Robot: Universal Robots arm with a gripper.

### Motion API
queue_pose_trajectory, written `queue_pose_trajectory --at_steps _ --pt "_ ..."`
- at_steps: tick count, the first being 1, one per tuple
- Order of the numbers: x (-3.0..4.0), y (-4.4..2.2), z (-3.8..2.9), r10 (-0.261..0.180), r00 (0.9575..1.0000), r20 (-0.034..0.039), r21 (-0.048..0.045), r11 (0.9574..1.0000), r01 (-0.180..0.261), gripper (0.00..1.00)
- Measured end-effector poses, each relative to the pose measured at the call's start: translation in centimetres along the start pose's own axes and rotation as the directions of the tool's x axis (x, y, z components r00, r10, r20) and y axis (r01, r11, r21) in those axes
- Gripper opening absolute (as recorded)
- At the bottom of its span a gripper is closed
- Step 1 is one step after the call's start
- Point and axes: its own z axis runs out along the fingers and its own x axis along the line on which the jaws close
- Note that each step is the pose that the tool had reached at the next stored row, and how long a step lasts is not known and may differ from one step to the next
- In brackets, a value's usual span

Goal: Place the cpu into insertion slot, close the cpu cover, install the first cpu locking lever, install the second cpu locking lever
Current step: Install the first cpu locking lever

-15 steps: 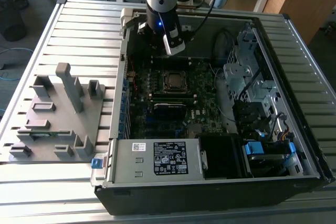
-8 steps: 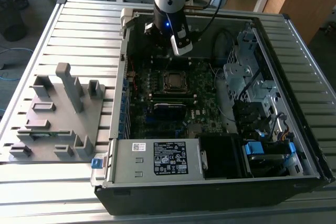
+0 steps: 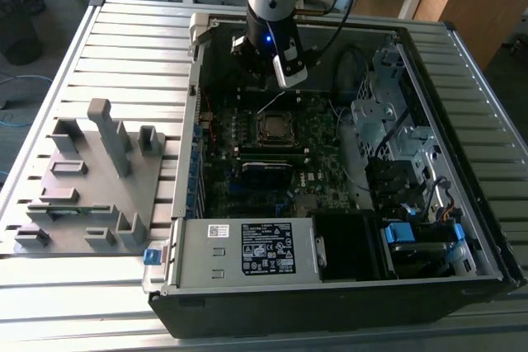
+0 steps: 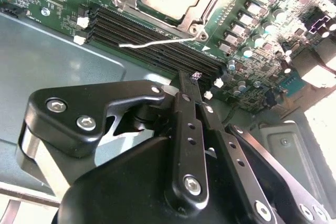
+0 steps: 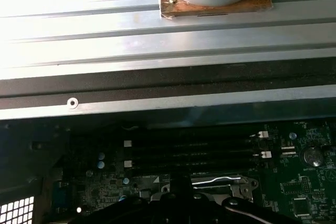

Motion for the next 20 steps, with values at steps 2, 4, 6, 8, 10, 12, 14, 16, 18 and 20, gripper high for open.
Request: queue_pose_trajectory --at_steps 2,4,6,8,10,12,14,16,18,20 --pt "0.00 0.00 0.00 0.000 1.0000 0.0000 0.0001 1.0000 0.000 0.10" --pt "-0.01 0.00 0.06 0.000 1.0000 0.0010 0.0140 0.9999 0.000 0.10" --pt "0.00 -0.03 0.16 0.000 1.0000 0.0031 0.0348 0.9994 0.000 0.10" --pt "-0.01 -0.07 0.30 0.000 1.0000 0.0035 0.0396 0.9992 0.000 0.10" --pt "-0.02 -0.13 0.52 0.000 1.0000 0.0034 0.0397 0.9992 0.000 0.10" --pt "-0.06 -0.19 0.74 0.000 1.0000 0.0035 0.0398 0.9992 0.000 0.10" --pt "-0.29 -0.21 0.88 0.000 1.0000 0.0034 0.0399 0.9992 0.000 0.10" --pt "-0.63 -0.20 0.99 0.000 1.0000 0.0035 0.0399 0.9992 0.000 0.10" --pt "-0.94 -0.21 1.09 0.000 1.0000 0.0035 0.0398 0.9992 0.000 0.10" --pt "-1.03 -0.24 1.23 0.000 1.0000 0.0035 0.0395 0.9992 0.000 0.10"
